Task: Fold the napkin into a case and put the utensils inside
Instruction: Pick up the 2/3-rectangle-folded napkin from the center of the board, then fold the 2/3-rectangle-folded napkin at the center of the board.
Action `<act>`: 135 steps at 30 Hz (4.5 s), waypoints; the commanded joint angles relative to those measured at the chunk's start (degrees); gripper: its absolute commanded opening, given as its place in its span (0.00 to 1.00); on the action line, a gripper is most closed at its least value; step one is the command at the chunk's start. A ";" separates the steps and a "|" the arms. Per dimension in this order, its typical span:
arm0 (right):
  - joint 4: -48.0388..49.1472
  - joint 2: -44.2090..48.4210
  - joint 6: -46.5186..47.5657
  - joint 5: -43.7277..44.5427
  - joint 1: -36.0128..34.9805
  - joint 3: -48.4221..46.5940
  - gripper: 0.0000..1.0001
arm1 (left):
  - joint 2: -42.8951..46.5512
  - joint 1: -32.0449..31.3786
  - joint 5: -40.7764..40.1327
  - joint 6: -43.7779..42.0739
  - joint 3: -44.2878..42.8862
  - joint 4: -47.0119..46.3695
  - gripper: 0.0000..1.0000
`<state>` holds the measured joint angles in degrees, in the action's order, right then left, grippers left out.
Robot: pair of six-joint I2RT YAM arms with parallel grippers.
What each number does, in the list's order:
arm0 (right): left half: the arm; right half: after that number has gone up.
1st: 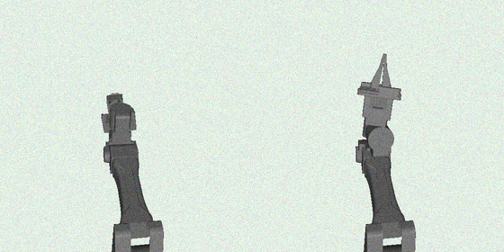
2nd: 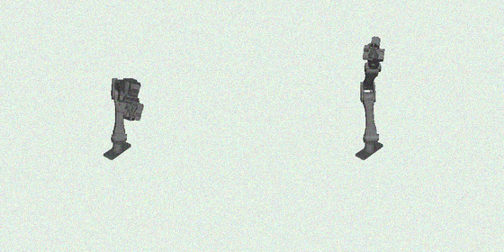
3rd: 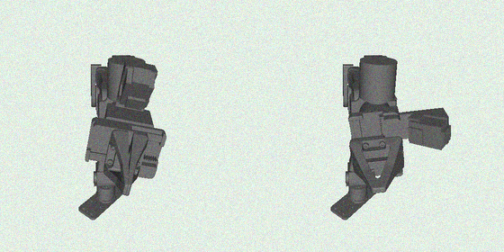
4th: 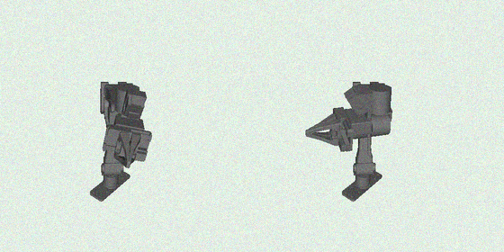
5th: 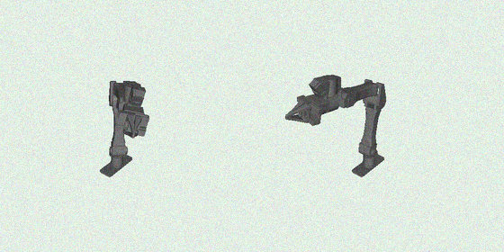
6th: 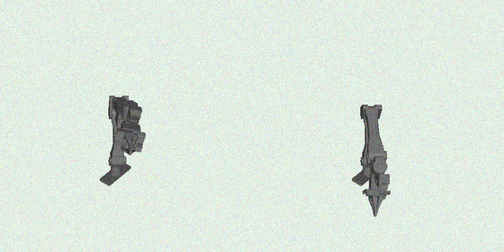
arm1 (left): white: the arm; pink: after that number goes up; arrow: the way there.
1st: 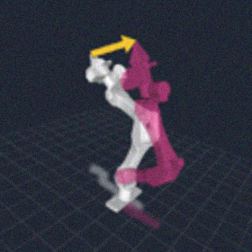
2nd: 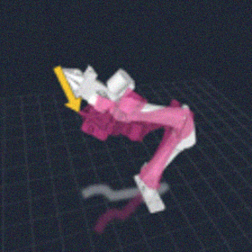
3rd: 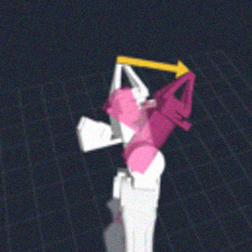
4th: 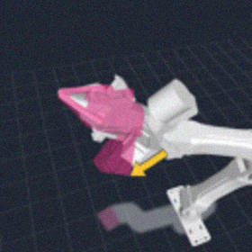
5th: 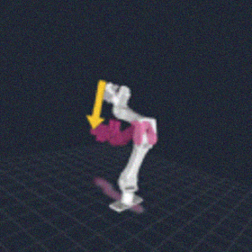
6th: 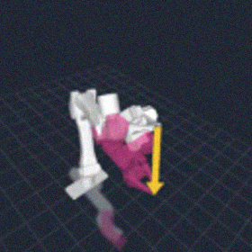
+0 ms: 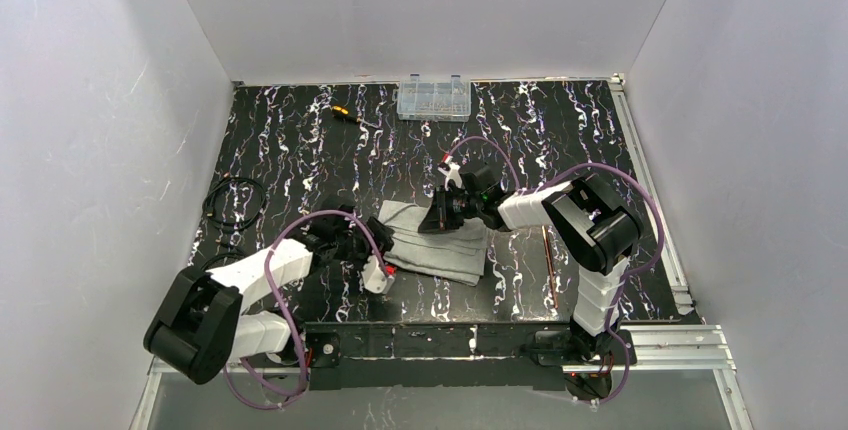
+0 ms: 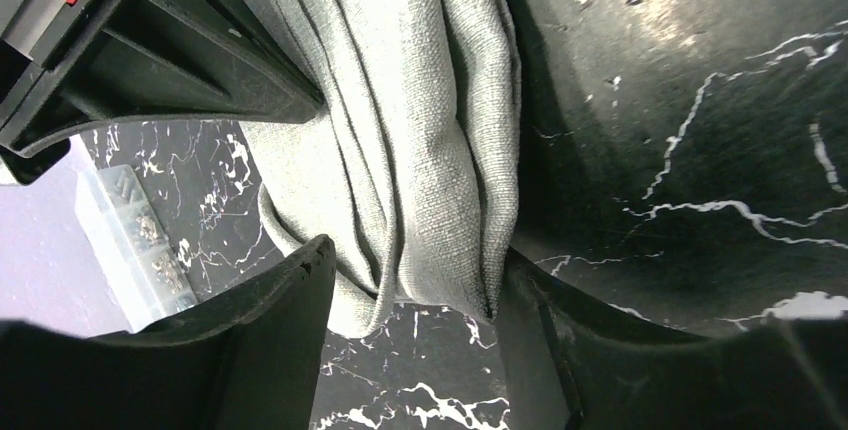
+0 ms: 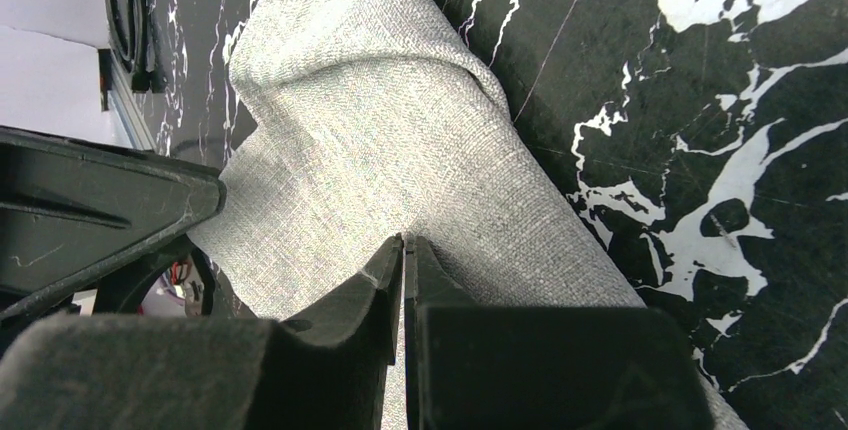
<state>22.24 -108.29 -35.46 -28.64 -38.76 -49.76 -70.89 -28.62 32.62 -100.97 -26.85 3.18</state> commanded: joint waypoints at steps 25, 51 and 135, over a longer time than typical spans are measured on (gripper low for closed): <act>-3.68 -1.88 -0.40 2.19 -1.35 3.36 0.14 | -0.03 -2.44 1.41 6.98 1.63 -4.64 0.15; -0.28 -0.77 -1.89 0.90 -1.57 5.46 0.14 | -19.60 -2.93 -0.44 33.23 -28.50 28.74 0.09; -19.43 26.94 30.39 -8.68 2.49 11.59 0.99 | -48.02 4.36 6.82 54.91 -58.57 52.37 0.07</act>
<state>1.02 -78.37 -5.80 -35.18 -34.81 -38.35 -118.93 -24.69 38.17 -46.19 -84.18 53.45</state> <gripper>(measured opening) 0.984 0.079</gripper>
